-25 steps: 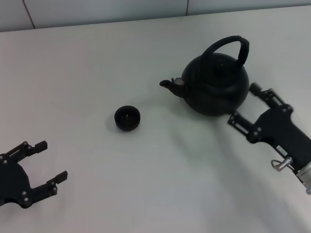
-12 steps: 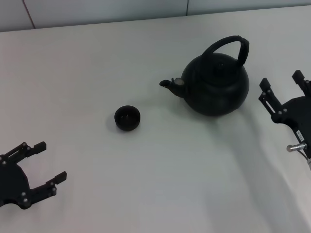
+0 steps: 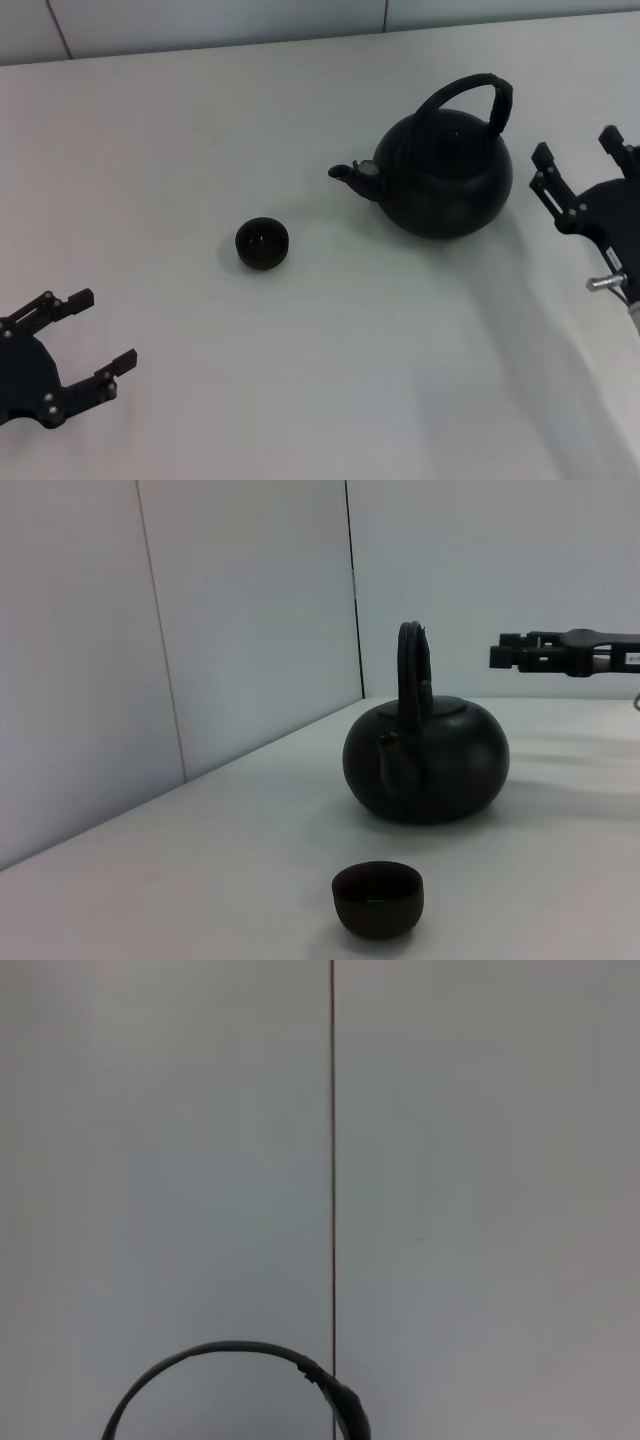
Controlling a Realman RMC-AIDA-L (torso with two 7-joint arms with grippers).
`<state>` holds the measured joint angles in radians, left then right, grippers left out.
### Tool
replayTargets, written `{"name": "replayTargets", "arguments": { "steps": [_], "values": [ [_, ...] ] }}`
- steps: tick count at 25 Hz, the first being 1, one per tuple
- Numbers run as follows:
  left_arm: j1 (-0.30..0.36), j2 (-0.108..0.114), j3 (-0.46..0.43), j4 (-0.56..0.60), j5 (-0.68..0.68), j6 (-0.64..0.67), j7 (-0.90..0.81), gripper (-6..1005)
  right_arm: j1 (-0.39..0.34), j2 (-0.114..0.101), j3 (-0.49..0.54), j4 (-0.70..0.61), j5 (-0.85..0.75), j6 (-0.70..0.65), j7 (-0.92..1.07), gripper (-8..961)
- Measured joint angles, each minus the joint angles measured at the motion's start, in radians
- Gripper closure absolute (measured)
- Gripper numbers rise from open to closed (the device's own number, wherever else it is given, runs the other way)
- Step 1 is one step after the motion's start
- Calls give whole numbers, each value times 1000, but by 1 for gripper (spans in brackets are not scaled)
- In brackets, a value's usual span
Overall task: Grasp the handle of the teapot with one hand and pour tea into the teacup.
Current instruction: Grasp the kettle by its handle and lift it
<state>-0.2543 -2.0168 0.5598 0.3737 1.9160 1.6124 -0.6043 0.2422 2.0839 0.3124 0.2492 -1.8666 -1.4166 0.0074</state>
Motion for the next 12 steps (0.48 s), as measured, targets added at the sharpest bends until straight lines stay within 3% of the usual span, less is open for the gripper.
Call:
{"name": "replayTargets", "arguments": {
  "steps": [12],
  "values": [
    [9,-5,-7,1,0,0,0,188,118,-2,-9,-86,-11,84,74,175]
  ]
}}
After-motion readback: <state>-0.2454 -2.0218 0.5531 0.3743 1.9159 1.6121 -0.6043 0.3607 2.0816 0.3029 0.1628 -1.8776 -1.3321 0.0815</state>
